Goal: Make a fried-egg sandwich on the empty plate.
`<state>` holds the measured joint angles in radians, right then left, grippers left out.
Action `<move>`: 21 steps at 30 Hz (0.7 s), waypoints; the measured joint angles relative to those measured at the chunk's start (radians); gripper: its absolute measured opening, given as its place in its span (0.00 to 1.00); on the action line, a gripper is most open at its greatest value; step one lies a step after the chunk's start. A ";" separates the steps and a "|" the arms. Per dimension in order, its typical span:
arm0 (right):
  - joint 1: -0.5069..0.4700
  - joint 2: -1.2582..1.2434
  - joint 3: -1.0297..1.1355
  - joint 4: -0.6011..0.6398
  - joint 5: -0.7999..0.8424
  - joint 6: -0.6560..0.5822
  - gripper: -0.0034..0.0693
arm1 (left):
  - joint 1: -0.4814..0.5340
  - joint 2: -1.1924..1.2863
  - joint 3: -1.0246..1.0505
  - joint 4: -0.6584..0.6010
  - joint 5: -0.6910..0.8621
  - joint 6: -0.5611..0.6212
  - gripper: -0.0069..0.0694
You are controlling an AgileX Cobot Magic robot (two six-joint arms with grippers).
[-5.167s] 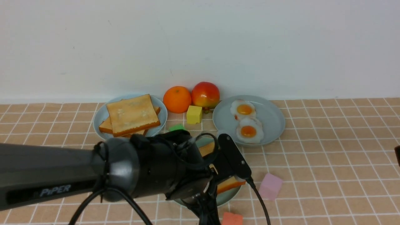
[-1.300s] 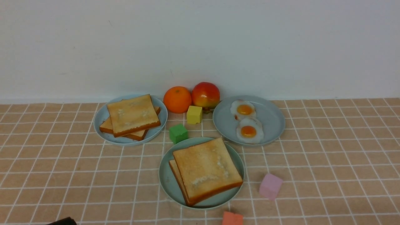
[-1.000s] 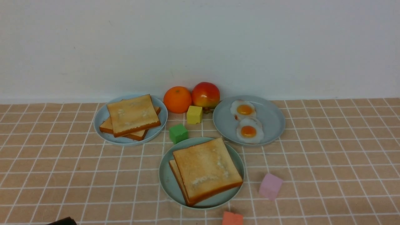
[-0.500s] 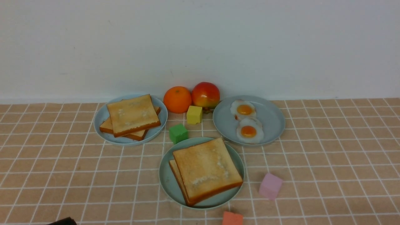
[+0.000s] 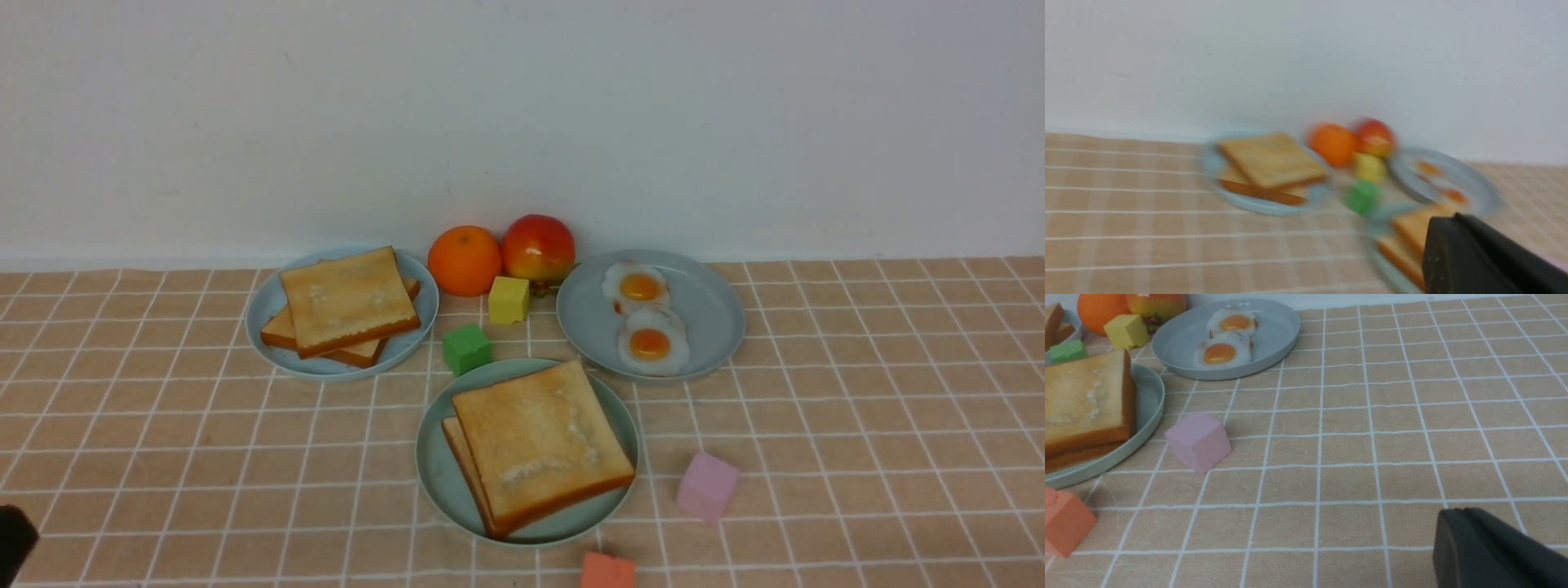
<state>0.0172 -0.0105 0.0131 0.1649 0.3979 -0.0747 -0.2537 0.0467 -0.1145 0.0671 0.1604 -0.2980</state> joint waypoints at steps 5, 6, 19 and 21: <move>-0.004 0.000 0.000 0.000 0.000 0.000 0.06 | 0.191 -0.058 0.130 -0.178 0.004 0.156 0.07; -0.004 0.000 0.000 0.000 0.000 -0.001 0.06 | 0.198 -0.058 0.136 -0.179 0.046 0.154 0.07; -0.004 0.000 0.000 0.000 0.000 -0.001 0.08 | 0.203 -0.058 0.146 -0.167 0.216 0.087 0.07; -0.004 0.000 0.000 0.000 0.000 -0.001 0.08 | 0.203 -0.058 0.146 -0.167 0.216 0.087 0.07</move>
<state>0.0127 -0.0105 0.0131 0.1652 0.3979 -0.0755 -0.0504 -0.0109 0.0313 -0.1000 0.3761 -0.2115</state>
